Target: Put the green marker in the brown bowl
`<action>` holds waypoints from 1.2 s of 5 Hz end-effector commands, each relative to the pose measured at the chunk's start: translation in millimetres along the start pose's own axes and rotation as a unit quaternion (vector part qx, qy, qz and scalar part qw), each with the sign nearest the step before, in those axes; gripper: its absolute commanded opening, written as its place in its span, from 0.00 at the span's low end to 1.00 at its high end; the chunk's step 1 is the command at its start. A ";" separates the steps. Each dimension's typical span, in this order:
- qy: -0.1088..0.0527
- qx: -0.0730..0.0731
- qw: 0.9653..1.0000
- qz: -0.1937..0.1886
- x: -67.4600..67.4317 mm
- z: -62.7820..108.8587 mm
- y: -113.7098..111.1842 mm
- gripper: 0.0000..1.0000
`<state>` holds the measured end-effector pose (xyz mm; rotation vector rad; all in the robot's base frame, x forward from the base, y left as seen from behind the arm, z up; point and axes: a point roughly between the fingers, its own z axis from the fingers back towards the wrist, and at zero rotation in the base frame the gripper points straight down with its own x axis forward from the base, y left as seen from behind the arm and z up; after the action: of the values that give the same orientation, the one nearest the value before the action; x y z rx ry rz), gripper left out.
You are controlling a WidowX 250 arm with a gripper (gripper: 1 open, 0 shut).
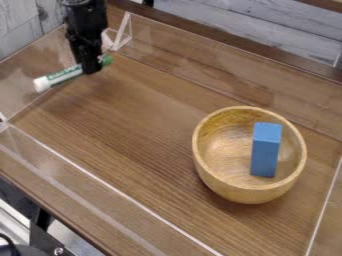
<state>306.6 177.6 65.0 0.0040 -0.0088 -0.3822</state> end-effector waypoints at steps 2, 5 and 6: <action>-0.048 0.059 0.997 -0.020 26.7 50.4 -25.1 0.00; -0.075 0.071 0.993 -0.053 47.8 51.7 -48.4 0.00; -0.081 0.076 0.992 -0.061 52.8 51.7 -57.6 0.00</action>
<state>328.0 102.7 88.2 0.0727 -0.1245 -0.5001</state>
